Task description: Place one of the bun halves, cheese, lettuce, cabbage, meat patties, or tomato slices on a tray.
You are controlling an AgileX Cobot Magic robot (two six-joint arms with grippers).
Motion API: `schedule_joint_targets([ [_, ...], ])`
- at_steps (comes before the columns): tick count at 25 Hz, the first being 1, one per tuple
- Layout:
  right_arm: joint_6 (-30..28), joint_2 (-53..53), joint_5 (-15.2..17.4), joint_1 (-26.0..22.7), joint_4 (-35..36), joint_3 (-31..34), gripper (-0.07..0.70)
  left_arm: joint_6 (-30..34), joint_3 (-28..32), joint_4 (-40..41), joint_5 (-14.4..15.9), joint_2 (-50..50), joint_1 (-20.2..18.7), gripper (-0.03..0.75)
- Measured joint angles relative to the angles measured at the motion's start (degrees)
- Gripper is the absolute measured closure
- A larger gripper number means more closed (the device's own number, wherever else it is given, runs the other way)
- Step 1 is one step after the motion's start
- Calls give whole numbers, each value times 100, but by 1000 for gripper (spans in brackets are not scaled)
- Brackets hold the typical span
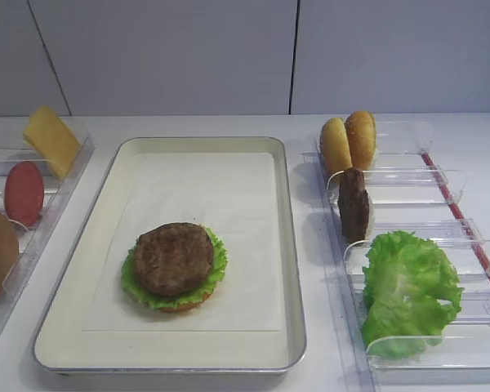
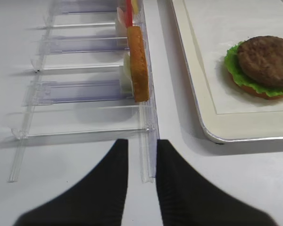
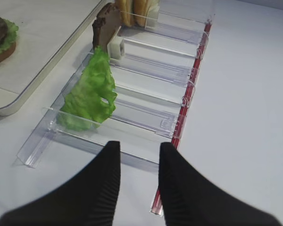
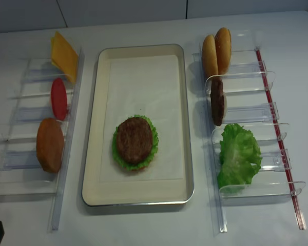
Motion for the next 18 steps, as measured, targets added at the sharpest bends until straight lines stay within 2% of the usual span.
schedule_joint_targets([
  [10,3,-9,0,-1241,108,0,385,0,0,0,0,0,0,577],
  [18,3,-9,0,-1337,119,0,385,0,0,0,0,0,0,577],
])
